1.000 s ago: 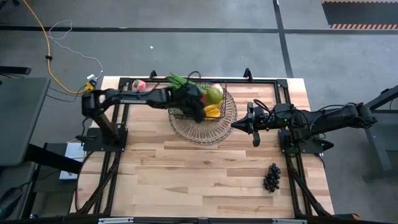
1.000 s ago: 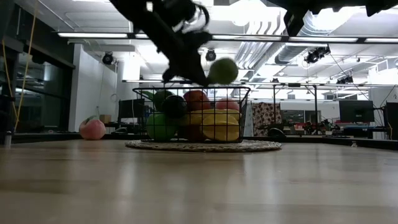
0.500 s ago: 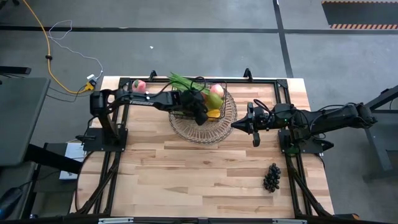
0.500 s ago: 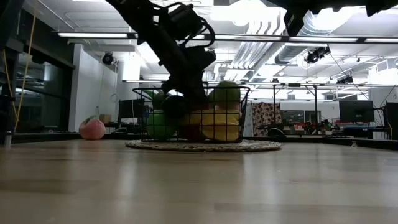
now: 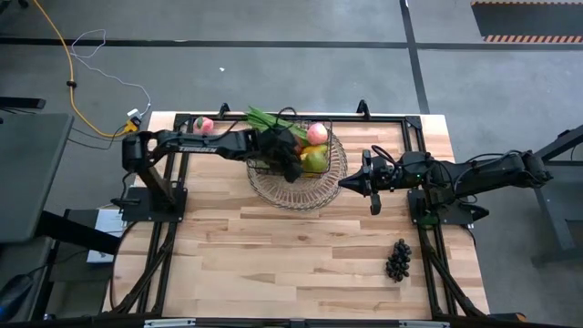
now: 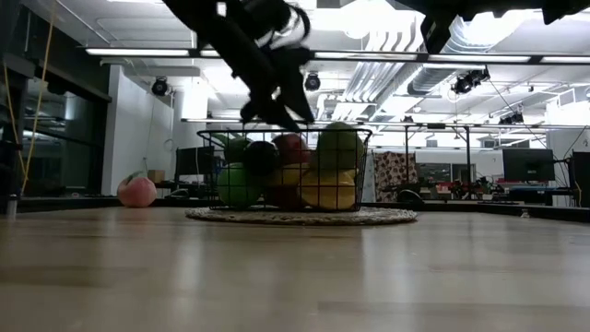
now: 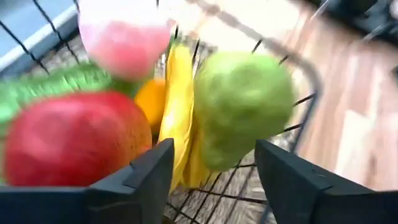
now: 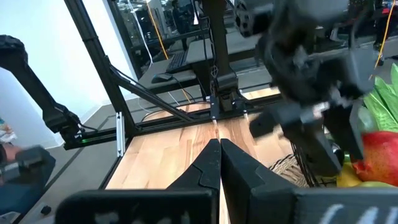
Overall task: Build produce basket
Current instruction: Put the grapes into the black wire basket
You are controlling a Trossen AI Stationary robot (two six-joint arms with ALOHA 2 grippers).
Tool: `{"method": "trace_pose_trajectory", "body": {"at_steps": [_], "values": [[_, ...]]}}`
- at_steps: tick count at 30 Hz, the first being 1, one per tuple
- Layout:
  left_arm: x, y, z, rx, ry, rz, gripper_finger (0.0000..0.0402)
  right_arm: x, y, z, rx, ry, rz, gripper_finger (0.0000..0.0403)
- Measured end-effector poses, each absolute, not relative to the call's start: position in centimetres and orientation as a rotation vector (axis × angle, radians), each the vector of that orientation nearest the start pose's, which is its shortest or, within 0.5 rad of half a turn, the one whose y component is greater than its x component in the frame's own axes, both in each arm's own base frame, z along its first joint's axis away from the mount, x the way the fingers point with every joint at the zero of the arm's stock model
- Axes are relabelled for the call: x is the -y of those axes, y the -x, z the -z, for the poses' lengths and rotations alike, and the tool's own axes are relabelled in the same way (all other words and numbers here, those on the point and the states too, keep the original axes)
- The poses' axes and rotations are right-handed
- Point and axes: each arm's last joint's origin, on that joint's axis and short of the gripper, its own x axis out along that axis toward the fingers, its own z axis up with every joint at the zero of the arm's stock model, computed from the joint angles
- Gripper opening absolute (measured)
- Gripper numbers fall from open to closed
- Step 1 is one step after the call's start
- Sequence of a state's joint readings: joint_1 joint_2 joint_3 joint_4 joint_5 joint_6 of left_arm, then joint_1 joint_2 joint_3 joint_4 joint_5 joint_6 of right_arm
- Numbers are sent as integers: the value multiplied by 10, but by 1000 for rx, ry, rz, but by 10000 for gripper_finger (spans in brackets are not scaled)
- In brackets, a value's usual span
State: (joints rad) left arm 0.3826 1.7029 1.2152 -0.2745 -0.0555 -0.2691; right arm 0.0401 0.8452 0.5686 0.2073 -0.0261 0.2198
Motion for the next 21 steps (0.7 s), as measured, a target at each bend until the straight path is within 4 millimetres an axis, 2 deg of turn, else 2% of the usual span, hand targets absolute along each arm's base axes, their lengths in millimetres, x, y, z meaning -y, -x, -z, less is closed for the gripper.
{"method": "trace_pose_trajectory", "body": {"at_steps": [5, 11, 14, 17, 19, 21], "values": [[-141, -322, -273, -601, 357, -526, 242, -9, -193, -285, -76, -219, -58, 0], [-132, -283, -334, -406, 362, -482, 243, -9, -193, -285, -77, -219, -58, 0], [-115, -264, -363, -300, 316, -431, 237, -9, -193, -285, -77, -219, -58, 0], [-92, -247, -384, -170, 251, -359, 232, -9, -193, -285, -76, -219, -58, 0], [-76, -236, -388, -76, 222, -305, 228, -9, -193, -285, -76, -219, -58, 0], [-61, -226, -384, 7, 207, -250, 224, -9, -193, -285, -77, -218, -58, 0]]}}
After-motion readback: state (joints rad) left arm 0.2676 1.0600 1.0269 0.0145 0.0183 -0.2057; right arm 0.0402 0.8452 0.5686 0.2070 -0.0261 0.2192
